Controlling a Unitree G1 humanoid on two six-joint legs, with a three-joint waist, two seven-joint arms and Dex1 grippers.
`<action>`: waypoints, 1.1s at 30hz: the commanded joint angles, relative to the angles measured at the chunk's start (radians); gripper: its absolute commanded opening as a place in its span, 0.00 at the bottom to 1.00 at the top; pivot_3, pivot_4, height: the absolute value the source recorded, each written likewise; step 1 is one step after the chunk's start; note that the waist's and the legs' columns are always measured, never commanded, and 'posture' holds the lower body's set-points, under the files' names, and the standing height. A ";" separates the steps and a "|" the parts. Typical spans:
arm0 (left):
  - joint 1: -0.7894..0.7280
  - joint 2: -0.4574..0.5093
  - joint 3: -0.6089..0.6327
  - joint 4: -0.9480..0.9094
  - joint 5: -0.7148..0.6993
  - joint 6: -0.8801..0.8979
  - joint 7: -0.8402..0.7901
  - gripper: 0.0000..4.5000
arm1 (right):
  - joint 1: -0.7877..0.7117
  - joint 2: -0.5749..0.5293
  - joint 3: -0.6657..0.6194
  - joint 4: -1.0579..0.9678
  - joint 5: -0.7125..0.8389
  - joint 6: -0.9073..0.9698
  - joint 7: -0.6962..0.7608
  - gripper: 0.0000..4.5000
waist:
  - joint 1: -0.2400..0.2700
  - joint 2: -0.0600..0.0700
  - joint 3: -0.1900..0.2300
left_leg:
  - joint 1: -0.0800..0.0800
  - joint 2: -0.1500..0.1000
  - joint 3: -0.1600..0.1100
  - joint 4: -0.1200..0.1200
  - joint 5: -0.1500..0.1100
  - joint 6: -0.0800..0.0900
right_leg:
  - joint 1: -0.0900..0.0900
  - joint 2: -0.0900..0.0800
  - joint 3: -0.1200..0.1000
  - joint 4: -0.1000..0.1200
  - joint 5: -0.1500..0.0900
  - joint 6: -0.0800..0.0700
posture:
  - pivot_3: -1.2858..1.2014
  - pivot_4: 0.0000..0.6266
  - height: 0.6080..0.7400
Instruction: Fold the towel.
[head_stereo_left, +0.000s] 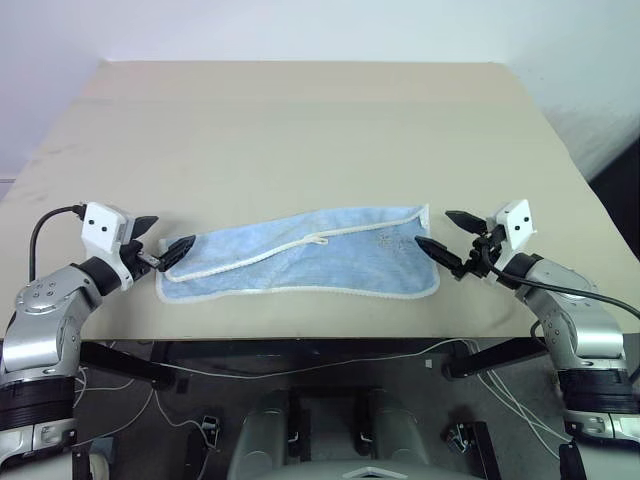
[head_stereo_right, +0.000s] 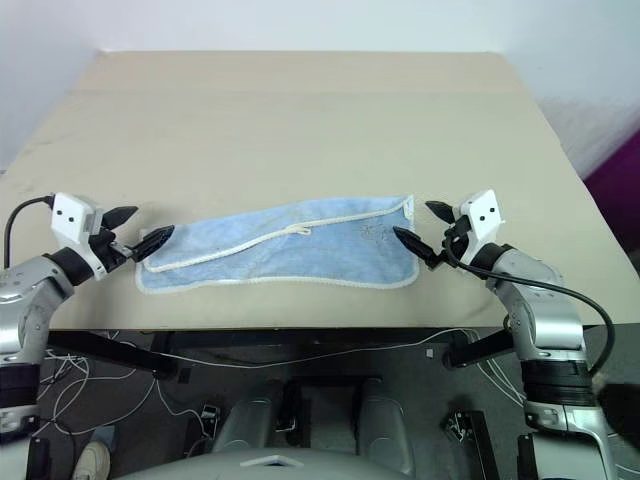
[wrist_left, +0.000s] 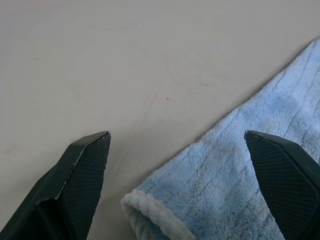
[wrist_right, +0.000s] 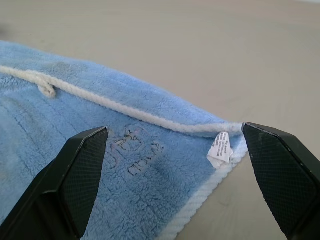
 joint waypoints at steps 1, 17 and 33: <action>-0.010 0.007 0.000 -0.037 -0.007 -0.008 -0.012 1.00 | -0.009 0.005 -0.018 -0.051 0.019 -0.011 0.001 1.00 | 0.000 0.000 0.000 | 0.000 0.000 0.000 0.000 0.000 0.000 | 0.000 0.000 0.000 0.000 0.000 0.000 | 0.52 0.24 1.00; -0.015 0.027 0.006 0.002 0.040 -0.069 0.039 1.00 | -0.018 0.021 0.004 -0.015 -0.015 -0.048 0.004 1.00 | 0.000 0.000 0.000 | 0.000 0.000 0.000 0.000 0.000 0.000 | 0.000 0.001 0.000 0.000 0.000 0.000 | 0.52 0.24 1.00; -0.041 0.185 -0.030 0.054 0.040 -0.167 -0.225 1.00 | -0.040 0.090 0.048 0.061 -0.077 -0.122 -0.040 1.00 | -0.003 0.000 0.000 | 0.000 0.000 0.001 0.000 0.001 -0.001 | 0.000 0.002 0.000 0.000 0.000 0.000 | 0.52 0.24 1.00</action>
